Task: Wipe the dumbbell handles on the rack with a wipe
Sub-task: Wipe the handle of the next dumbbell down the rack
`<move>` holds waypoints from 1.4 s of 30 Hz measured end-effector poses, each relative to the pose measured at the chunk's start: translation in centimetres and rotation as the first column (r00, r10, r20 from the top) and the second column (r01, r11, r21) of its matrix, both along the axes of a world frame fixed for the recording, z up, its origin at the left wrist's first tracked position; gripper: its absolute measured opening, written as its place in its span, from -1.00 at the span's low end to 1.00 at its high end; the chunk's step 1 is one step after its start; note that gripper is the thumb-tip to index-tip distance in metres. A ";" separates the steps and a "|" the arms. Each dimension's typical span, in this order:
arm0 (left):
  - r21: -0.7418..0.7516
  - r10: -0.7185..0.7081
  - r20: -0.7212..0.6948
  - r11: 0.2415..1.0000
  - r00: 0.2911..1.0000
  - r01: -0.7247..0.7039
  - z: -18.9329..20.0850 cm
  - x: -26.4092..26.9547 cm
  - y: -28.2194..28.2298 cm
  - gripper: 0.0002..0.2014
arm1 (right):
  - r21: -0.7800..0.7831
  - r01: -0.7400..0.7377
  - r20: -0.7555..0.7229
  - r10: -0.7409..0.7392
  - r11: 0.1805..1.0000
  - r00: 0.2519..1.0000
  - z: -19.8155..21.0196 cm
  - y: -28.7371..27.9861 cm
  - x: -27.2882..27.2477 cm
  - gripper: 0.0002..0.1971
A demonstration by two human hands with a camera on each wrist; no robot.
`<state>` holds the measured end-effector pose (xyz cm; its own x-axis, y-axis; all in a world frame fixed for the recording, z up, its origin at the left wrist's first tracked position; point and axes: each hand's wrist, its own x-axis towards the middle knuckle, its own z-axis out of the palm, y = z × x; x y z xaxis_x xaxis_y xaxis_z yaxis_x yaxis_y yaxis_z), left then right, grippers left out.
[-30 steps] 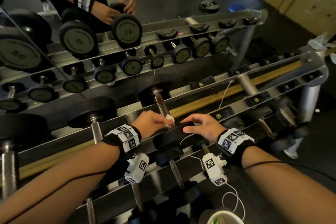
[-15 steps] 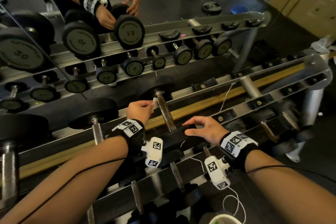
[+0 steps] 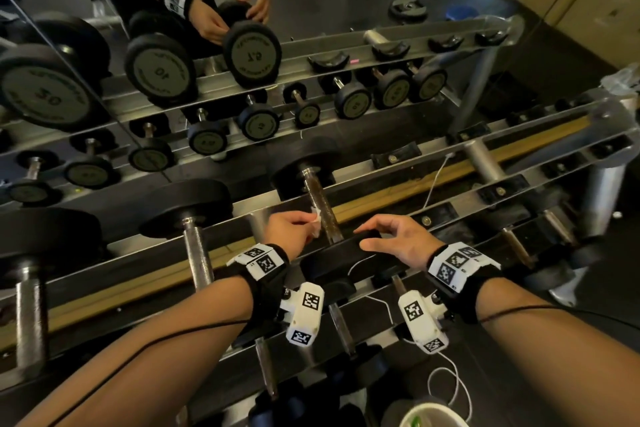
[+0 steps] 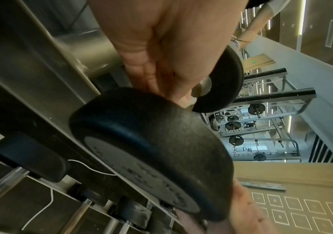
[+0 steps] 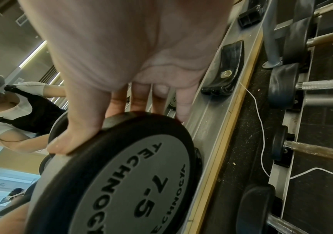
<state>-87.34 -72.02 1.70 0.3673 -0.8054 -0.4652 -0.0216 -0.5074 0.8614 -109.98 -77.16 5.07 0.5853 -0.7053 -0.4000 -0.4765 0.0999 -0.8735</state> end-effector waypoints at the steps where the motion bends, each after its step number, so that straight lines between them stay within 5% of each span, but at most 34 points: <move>1: -0.002 -0.025 0.015 1.000 1.000 0.025 0.0 -0.2 0.3 -0.86 | -0.002 0.004 0.004 -0.004 1.000 1.000 0.0 0.1 0.0 -0.76; 12: 0.004 -0.238 0.156 0.971 0.959 0.241 -0.4 -0.4 1.8 -0.86 | -0.011 0.106 0.062 -0.106 0.994 0.992 -0.5 1.7 0.2 -0.55; 16: 0.013 -0.301 0.228 0.952 0.926 0.306 0.2 -0.3 1.8 -0.61 | 0.002 0.158 0.087 -0.158 0.987 0.984 -0.9 2.0 0.2 -0.70; 24: 0.058 -0.409 0.334 0.908 0.849 0.415 2.9 -0.2 2.4 -0.76 | -0.076 0.204 0.068 -0.199 0.976 0.978 -0.5 2.9 0.5 -0.78; 30: -0.111 -0.232 0.236 0.958 0.944 0.264 5.9 0.2 4.5 -0.77 | -0.091 0.228 0.054 -0.224 0.969 0.973 0.3 3.2 0.0 -0.60; 34: -0.303 -0.055 0.230 0.945 0.972 0.125 9.4 -2.2 6.2 -0.80 | -0.071 0.344 0.194 -0.326 0.936 0.925 1.7 4.5 -4.5 -0.63; 42: -0.361 -0.334 0.353 0.813 0.874 0.457 12.5 -16.8 10.6 -0.80 | -0.124 0.562 0.307 -0.507 0.818 0.805 4.7 11.9 -22.0 -0.80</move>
<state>-104.10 -61.37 14.19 0.0310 -0.9993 0.0190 -0.3943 0.0053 0.9190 -131.96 -65.23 9.75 0.1498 -0.9825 -0.1103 -0.1636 0.0854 -0.9828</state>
